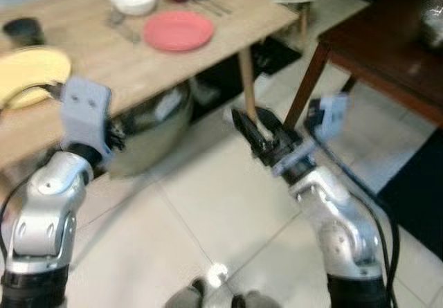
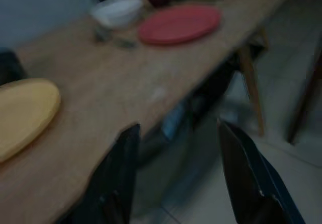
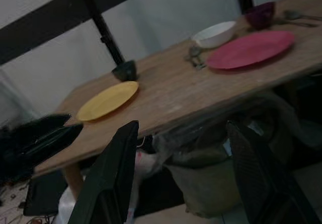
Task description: Setting the table
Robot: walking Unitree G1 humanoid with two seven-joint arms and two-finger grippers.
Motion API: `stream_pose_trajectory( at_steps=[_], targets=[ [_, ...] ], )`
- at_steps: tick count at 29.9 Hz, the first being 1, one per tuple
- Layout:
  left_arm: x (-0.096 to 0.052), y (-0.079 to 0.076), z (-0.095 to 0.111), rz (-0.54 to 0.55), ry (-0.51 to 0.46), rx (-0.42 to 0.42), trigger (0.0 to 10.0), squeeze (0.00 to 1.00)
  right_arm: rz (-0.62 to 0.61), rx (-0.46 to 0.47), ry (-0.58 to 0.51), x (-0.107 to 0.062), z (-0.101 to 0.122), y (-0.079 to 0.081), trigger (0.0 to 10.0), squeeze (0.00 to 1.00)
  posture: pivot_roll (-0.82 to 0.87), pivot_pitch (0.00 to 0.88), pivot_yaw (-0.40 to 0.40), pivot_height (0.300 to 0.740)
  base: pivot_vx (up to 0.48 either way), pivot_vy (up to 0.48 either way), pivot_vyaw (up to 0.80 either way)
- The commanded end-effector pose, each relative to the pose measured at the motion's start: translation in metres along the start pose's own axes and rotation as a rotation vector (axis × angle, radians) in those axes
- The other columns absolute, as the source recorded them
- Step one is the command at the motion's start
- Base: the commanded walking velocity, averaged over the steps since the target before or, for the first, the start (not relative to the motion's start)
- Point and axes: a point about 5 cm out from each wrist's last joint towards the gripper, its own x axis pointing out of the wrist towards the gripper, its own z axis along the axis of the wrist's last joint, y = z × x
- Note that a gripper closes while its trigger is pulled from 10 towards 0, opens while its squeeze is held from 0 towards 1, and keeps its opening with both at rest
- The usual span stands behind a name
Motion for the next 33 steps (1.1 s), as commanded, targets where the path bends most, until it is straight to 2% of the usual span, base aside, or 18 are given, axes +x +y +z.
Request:
stream_pose_trajectory(
  at_steps=[1, 11, 16, 22, 29, 33],
  targets=[
    [0.000, -0.001, -0.004, -0.001, 0.023, 0.000, 10.0, 0.00, 0.003, 0.012, 0.001, -0.002, -0.001, 0.001, 10.0, 0.00, -0.01, 0.075, 0.010, 0.740, 0.000, 0.000, 0.78],
    [0.002, -0.001, -0.004, 0.013, 0.031, 0.006, 10.0, 0.00, -0.002, 0.016, 0.000, -0.002, -0.001, 0.000, 10.0, 0.00, -0.01, 0.075, 0.011, 0.740, 0.000, 0.000, 0.78],
    [0.006, 0.008, -0.002, 0.077, 0.030, 0.028, 10.0, 0.00, -0.006, 0.023, -0.008, -0.001, 0.000, 0.000, 10.0, 0.00, -0.01, 0.074, 0.012, 0.740, 0.000, 0.000, 0.79],
    [0.009, 0.017, -0.004, 0.141, 0.039, 0.029, 10.0, 0.00, -0.012, 0.031, -0.025, -0.001, 0.003, 0.001, 10.0, 0.00, -0.01, 0.074, 0.012, 0.740, 0.448, 0.000, 0.26],
    [0.010, 0.018, -0.003, 0.147, 0.040, 0.037, 10.0, 0.00, -0.006, 0.012, -0.025, 0.000, 0.004, 0.001, 10.0, 0.00, -0.01, 0.073, 0.011, 0.740, 0.469, 0.000, 0.00],
    [0.010, 0.018, -0.004, 0.150, 0.038, 0.041, 10.0, 0.00, -0.009, 0.010, -0.032, 0.000, 0.005, 0.000, 10.0, 0.00, -0.01, 0.068, 0.009, 0.740, 0.472, 0.000, 0.76]
  ],
)
